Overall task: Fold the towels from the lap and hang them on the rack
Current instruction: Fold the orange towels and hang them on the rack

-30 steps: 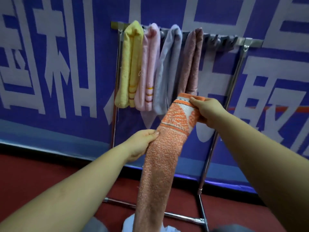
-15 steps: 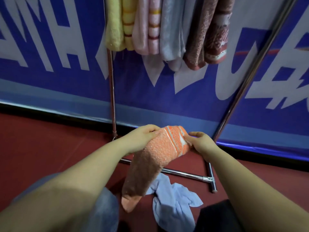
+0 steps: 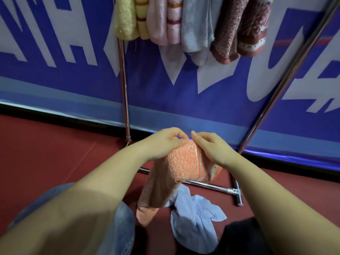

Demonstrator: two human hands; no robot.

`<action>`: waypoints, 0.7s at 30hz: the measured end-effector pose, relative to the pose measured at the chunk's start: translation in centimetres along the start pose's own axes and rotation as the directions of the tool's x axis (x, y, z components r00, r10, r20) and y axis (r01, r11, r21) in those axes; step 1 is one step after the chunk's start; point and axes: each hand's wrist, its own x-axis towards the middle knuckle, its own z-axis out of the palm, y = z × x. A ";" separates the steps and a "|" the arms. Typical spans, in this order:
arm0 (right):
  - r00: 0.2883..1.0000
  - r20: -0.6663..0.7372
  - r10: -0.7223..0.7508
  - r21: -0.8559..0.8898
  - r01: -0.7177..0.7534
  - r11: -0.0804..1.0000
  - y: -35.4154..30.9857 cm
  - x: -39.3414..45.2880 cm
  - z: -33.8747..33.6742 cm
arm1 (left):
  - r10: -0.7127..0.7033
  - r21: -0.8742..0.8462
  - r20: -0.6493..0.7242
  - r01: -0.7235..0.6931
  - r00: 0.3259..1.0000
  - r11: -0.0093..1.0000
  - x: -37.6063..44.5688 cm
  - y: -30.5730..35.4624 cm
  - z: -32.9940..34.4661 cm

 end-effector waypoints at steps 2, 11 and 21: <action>0.999 -0.020 -0.030 -0.010 0.030 0.999 -0.3 -0.3 0.1 | -0.011 -0.012 -0.001 0.011 1.000 1.000 -0.4 0.1 -0.1; 0.976 -0.217 -0.004 -0.106 -0.020 0.994 1.7 -1.7 -3.6 | -0.174 0.139 0.151 0.153 0.973 0.978 -3.3 -0.7 -3.4; 0.999 0.034 -0.023 0.203 0.016 0.979 0.0 -2.3 1.3 | -0.062 -0.048 0.058 0.065 0.996 0.997 -3.5 1.1 0.4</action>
